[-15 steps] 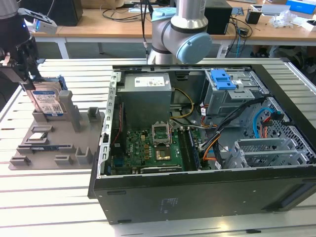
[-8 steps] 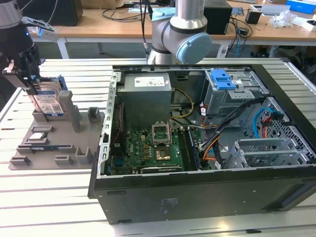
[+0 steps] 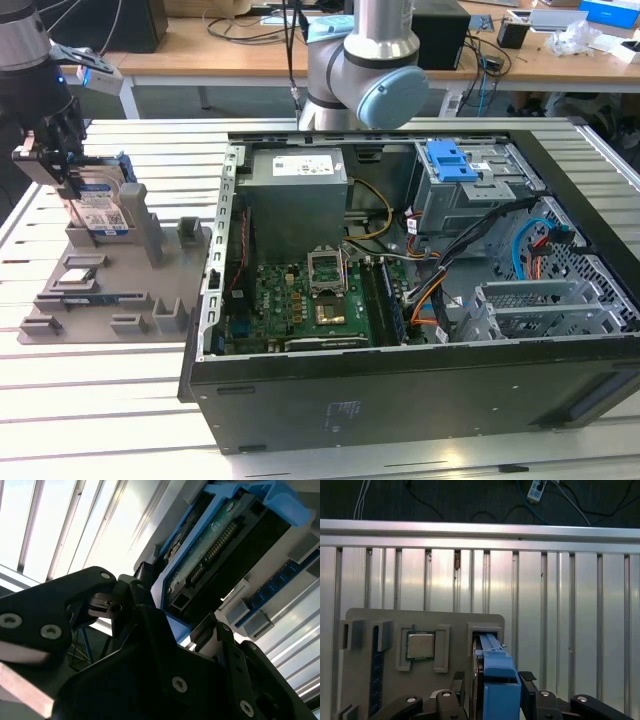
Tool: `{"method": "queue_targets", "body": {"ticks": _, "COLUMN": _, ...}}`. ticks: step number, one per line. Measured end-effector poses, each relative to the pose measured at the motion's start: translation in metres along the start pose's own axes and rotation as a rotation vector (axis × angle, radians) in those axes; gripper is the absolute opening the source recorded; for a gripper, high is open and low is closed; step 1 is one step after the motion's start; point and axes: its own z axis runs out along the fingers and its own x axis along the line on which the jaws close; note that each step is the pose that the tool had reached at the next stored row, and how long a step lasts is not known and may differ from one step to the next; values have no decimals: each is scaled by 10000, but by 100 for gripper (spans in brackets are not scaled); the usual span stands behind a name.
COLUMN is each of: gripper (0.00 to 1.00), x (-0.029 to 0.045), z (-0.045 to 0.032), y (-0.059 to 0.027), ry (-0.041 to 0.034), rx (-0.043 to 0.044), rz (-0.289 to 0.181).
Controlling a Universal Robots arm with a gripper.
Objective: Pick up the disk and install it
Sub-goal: 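Pick up the disk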
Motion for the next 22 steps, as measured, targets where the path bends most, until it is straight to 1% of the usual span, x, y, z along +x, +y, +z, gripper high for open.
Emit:
{"method": "queue_targets", "body": {"ticks": 2, "gripper": 53, "x": 0, "z": 0, "y": 0, "ry": 0, "rx": 0, "rz": 0}}
{"method": "queue_targets", "body": {"ticks": 3, "gripper": 46, "x": 0, "z": 0, "y": 0, "ry": 0, "rx": 0, "rz": 0}}
{"method": "queue_targets", "body": {"ticks": 4, "gripper": 46, "x": 0, "z": 0, "y": 0, "ry": 4, "rx": -1, "rz": 1}}
{"method": "queue_targets", "body": {"ticks": 5, "gripper": 40, "x": 0, "z": 1, "y": 0, "ry": -4, "rx": -1, "rz": 0}}
{"method": "queue_targets", "body": {"ticks": 6, "gripper": 37, "x": 0, "z": 0, "y": 0, "ry": -1, "rx": 0, "rz": 0}}
{"method": "queue_targets", "body": {"ticks": 22, "gripper": 37, "x": 0, "z": 3, "y": 0, "ry": -4, "rx": -1, "rz": 0}}
